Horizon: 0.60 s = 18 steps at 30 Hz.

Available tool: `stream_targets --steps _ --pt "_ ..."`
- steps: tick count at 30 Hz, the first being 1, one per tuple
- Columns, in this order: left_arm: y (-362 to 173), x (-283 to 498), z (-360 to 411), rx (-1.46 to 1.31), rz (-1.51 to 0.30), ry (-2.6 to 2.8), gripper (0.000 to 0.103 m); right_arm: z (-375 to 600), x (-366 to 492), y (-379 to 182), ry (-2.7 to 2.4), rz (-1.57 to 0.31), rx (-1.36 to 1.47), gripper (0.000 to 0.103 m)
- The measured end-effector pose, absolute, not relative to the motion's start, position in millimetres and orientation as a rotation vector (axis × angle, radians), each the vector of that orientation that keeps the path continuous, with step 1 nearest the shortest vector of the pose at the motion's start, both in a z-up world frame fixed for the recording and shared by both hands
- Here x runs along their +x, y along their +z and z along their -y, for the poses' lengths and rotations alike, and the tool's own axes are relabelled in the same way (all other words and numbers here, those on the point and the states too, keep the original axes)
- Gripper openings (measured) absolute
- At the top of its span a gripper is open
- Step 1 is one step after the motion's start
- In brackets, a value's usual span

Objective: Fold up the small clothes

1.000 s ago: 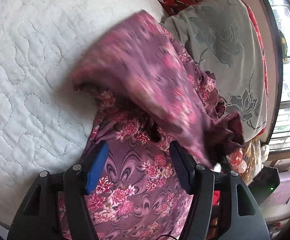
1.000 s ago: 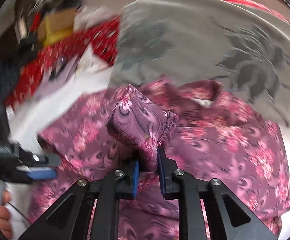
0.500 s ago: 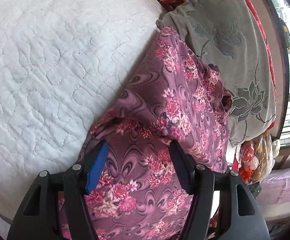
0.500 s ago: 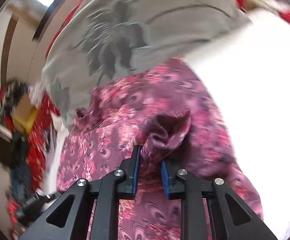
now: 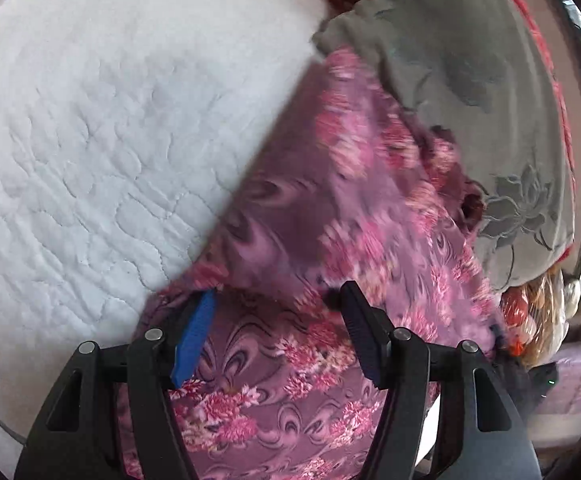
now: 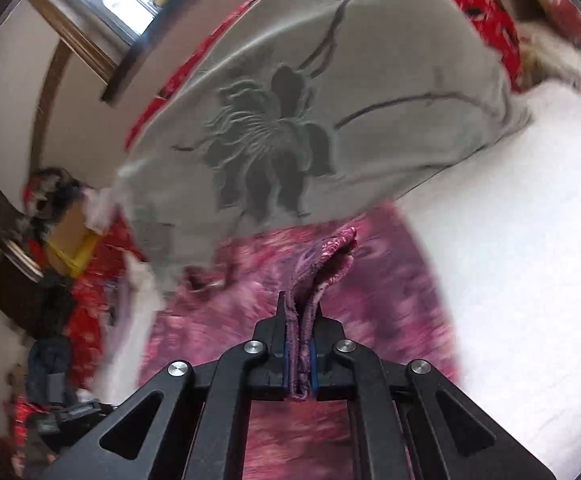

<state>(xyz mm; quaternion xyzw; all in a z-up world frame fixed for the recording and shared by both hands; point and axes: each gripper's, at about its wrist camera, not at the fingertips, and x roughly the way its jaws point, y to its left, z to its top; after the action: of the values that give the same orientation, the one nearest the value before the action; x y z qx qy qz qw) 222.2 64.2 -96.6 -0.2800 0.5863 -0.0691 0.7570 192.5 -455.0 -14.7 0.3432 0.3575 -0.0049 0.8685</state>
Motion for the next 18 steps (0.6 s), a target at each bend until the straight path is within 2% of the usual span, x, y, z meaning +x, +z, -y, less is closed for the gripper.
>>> stream_targets --steps 4,6,10,12,13,14,15,18 --pt "-89.3 217.4 -60.7 -0.558 -1.274 -0.170 0.063 464.3 208.3 -66.9 -0.068 -1.051 0.637 0.009" --pt "-83.8 206.7 -57.4 -0.517 -1.284 -0.184 0.063 464.8 199.4 -53.5 -0.068 -1.003 0.610 0.017" --pt "-87.7 186.5 -41.1 -0.415 -1.286 -0.209 0.063 456.7 172.1 -17.1 0.011 -0.908 0.531 0.017" --pt "-94.0 179.7 -26.2 -0.315 -1.275 -0.188 0.063 449.0 167.9 -23.2 0.044 -0.955 0.505 0.020" --pt "-94.0 178.0 -19.6 -0.263 -1.267 -0.178 0.063 441.0 168.0 -40.1 0.053 -1.054 0.461 0.020" --pt "-91.7 175.6 -11.9 -0.203 -1.264 -0.169 0.063 436.3 170.4 -49.6 0.049 -1.117 0.435 0.016" --pt "-89.8 173.7 -8.4 -0.177 -1.268 -0.167 0.063 432.0 169.4 -64.0 0.052 -1.193 0.415 0.016" --pt "-84.5 160.1 -6.7 -0.170 -1.309 -0.211 0.063 433.2 155.0 -53.9 0.049 -1.173 0.432 0.018"
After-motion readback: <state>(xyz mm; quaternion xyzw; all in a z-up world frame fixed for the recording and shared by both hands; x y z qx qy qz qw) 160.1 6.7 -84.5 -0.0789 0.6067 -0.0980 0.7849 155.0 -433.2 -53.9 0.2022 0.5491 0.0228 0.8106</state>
